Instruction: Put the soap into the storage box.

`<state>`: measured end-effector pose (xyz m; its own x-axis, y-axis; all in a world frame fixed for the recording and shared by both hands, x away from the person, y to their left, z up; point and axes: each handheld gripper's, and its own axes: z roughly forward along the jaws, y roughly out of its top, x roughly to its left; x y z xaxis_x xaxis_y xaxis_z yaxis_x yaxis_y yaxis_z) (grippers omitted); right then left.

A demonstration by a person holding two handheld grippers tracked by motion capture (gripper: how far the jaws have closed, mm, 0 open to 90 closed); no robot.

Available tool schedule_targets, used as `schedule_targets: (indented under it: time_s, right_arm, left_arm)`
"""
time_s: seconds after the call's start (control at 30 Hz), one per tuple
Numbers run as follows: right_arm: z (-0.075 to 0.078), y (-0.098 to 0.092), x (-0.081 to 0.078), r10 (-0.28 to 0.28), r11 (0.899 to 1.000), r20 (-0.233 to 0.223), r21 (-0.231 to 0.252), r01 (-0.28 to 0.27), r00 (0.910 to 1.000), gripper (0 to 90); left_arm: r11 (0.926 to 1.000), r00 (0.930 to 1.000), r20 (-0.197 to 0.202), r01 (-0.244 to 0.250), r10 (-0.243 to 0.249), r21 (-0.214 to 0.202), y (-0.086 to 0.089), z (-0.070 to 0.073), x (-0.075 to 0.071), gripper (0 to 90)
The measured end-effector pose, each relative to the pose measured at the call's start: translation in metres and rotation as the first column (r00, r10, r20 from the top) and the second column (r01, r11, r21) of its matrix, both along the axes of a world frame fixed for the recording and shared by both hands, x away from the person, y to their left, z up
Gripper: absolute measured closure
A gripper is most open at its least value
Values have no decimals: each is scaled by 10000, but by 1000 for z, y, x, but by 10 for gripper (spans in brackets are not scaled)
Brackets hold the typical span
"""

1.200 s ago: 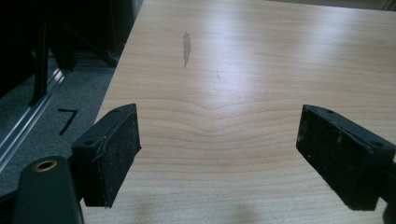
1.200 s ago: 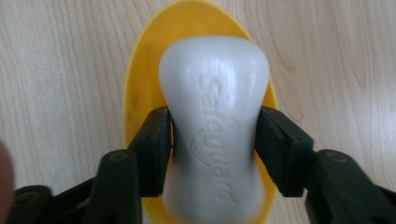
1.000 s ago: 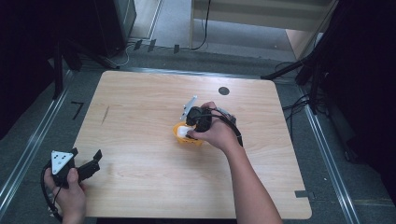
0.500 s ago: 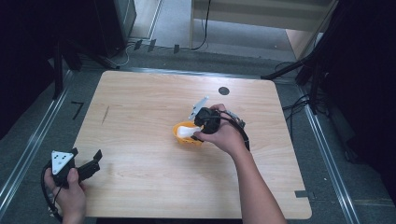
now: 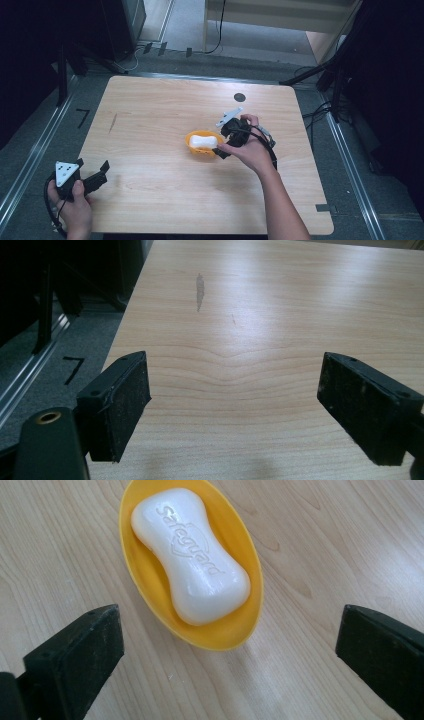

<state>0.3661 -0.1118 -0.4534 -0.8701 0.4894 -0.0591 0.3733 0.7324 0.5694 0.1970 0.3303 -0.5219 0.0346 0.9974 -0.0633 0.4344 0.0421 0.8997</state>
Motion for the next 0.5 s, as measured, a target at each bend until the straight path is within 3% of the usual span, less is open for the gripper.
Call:
schedule_targets:
  time_s: [0.27,0.5]
  right_arm:
    - [-4,-14,-7,-588,9969,-4,529,587,9983,0]
    - [-8,-25,-15,-929,9931,21,714,925,9957,0]
  left_arm:
    - [10000,10000,16,-8,8,27,0,0,0,140]
    - [10000,10000,22,-12,12,40,0,0,0,140]
